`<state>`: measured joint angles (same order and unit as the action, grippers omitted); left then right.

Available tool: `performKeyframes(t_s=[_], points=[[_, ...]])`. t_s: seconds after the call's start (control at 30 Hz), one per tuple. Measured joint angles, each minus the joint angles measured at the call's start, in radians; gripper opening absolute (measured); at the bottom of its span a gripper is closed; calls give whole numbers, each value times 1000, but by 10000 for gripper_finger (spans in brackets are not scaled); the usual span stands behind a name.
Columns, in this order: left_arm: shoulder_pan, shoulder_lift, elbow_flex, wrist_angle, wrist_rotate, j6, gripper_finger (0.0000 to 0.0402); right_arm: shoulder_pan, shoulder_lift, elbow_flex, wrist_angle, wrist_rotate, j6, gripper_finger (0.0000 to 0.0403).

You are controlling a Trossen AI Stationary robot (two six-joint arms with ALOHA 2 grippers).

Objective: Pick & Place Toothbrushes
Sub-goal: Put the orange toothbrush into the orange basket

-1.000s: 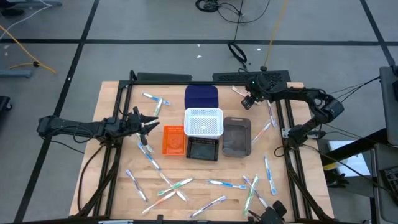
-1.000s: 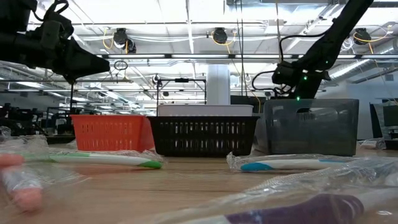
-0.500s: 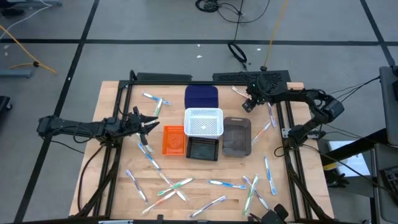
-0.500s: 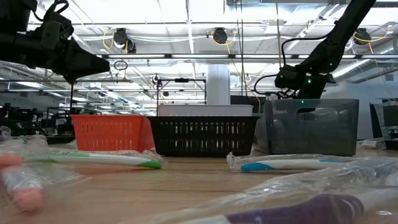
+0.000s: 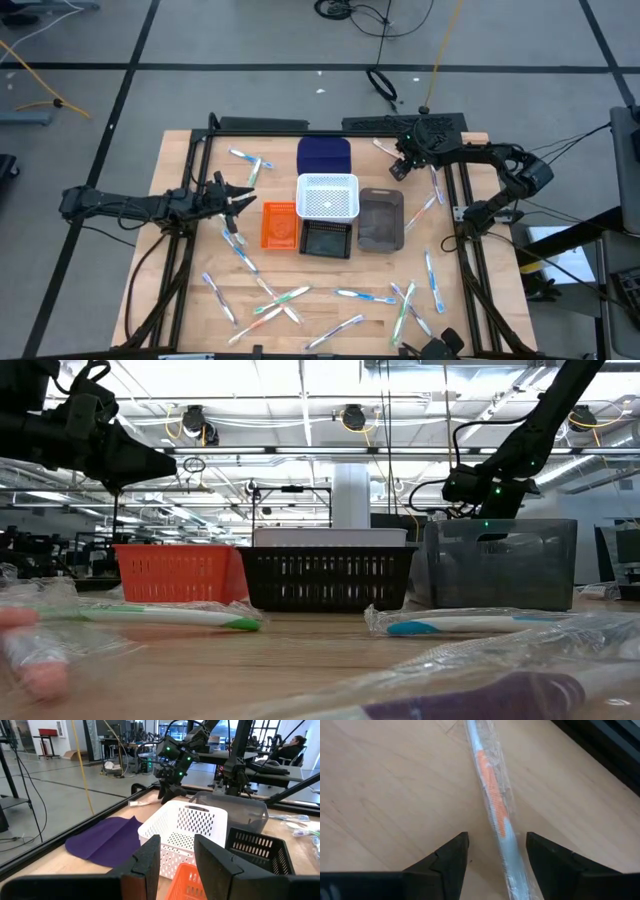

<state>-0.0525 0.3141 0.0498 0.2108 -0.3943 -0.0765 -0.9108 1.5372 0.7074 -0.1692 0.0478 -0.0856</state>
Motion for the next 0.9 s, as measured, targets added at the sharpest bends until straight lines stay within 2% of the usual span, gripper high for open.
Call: performKeyframes(t_s=[0.17,0.47,0.9], points=[[0,0,0,0,0,0,120,0,1,-1,-1,0,-3,139],[0,0,0,-1,0,1,120,0,1,-1,-3,5,-6,17],[0,0,0,2,0,2,120,0,-6,-1,-1,4,12,15]])
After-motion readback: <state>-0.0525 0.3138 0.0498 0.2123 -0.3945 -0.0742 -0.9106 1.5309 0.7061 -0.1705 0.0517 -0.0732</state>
